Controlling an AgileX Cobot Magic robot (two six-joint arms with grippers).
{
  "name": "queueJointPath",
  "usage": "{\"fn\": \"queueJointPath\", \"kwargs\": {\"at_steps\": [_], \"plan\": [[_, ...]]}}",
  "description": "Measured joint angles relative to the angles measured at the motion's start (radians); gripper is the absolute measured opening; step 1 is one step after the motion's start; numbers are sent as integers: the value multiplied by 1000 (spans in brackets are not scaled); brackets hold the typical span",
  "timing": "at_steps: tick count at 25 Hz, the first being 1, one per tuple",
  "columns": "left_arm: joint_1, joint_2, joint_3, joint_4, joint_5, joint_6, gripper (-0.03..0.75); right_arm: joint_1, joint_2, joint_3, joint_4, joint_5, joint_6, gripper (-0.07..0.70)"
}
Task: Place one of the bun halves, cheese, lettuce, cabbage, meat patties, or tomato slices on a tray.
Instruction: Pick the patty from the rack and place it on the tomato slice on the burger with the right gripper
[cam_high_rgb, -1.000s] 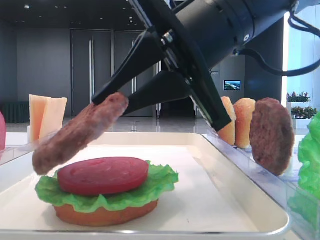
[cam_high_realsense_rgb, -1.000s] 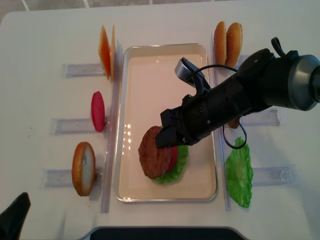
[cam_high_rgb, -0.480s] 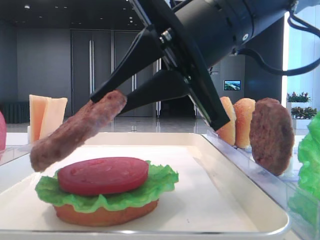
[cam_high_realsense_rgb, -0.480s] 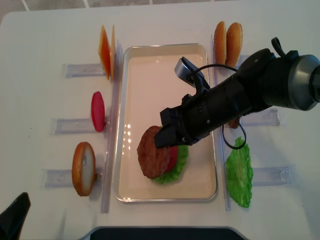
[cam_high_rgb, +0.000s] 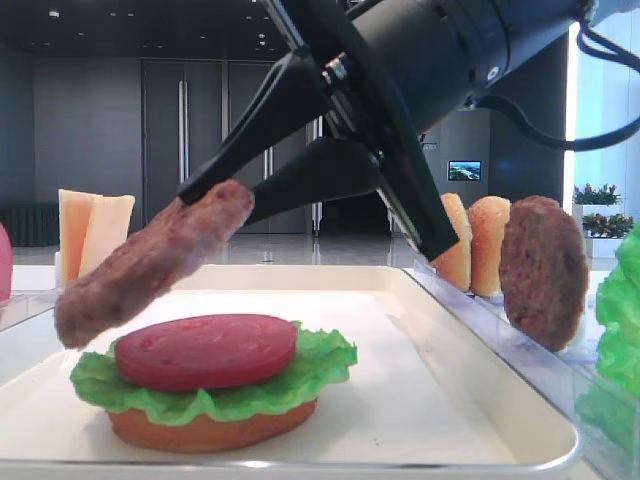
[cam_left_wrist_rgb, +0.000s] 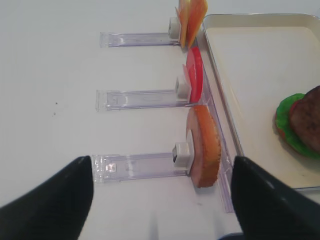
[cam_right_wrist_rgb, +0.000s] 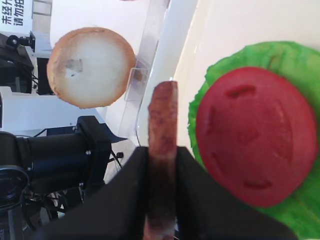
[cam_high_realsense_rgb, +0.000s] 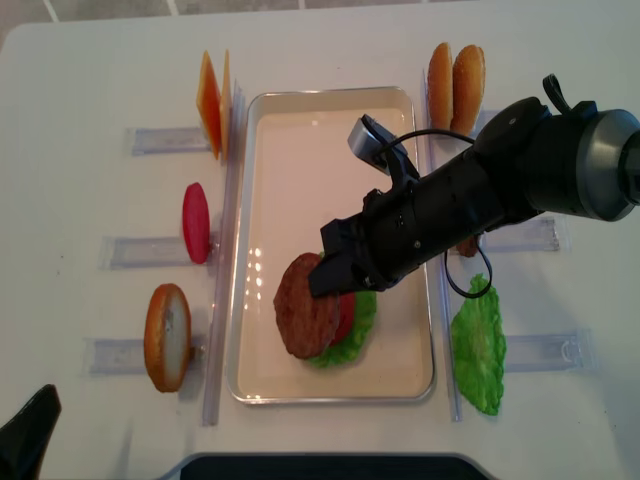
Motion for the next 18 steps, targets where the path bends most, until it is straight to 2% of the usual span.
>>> {"fn": "queueJointPath", "kwargs": {"at_steps": [4, 11, 18], "plan": [[0, 0, 0, 0, 0, 0, 660, -6, 0, 0, -24, 17, 0, 136], [0, 0, 0, 0, 0, -1, 660, -60, 0, 0, -44, 80, 0, 136], [0, 0, 0, 0, 0, -1, 660, -69, 0, 0, -46, 107, 0, 136]]}}
